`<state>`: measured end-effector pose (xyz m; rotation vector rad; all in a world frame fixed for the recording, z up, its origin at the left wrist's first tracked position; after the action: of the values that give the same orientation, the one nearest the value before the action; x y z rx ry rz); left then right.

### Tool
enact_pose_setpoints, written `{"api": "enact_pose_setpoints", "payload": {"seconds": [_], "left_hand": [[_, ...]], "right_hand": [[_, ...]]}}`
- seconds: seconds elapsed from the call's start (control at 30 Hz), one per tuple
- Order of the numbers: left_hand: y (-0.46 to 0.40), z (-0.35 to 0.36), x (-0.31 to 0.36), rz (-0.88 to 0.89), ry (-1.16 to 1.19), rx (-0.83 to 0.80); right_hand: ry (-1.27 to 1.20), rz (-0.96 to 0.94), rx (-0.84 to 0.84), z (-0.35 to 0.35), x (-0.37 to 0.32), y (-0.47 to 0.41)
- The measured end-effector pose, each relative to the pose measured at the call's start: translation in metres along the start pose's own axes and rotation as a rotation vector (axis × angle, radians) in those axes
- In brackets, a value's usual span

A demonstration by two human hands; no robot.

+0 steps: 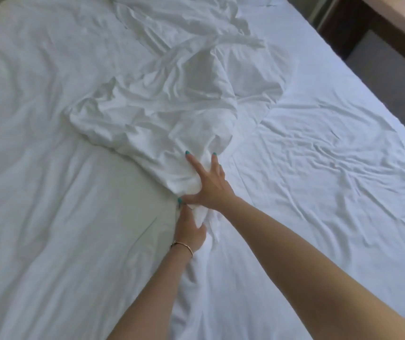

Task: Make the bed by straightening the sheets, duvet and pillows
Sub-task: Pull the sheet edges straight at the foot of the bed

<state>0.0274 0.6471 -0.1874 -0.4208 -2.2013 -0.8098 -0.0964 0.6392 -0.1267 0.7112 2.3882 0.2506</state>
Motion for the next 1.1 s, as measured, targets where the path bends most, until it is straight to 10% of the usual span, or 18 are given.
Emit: {"api": "enact_pose_setpoints", "payload": {"seconds": [0.2,0.4,0.53,0.6,0.77,0.9,1.1], "left_hand": [[0.098,0.089,0.024,0.177,-0.107,-0.387],[0.164,0.169,0.03,0.286,-0.358,-0.684],[0.159,0.187,0.019,0.173,-0.268,-0.787],[0.149,0.182,0.027,0.047,-0.053,-0.665],[0.126,0.13,0.035,-0.291,0.415,0.349],[0.087,0.108,0.037,-0.536,0.674,0.367],[0.036,0.104,0.053,-0.828,0.6,0.586]], "right_hand": [[0.233,0.047,-0.131,-0.018,0.099,0.07],[-0.093,0.333,0.16,-0.016,0.203,0.208],[-0.128,0.375,0.024,-0.006,0.244,0.239],[-0.002,0.475,-0.026,-0.013,0.254,0.23],[0.254,0.12,0.264,-0.057,0.212,0.176],[-0.136,0.475,-0.019,-0.08,0.212,0.117],[0.031,0.254,-0.121,-0.08,0.252,0.142]]}}
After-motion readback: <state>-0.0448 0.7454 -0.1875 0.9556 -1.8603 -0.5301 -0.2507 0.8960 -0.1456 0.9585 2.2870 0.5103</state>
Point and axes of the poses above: each hand's wrist, its own y-axis away from the middle knuckle, its own z-axis out of the palm, x = y × z, the point moved 2 cm from there along -y, towards the middle knuckle, and after that the axes turned 2 degrees about y, right-handed, at the moved point
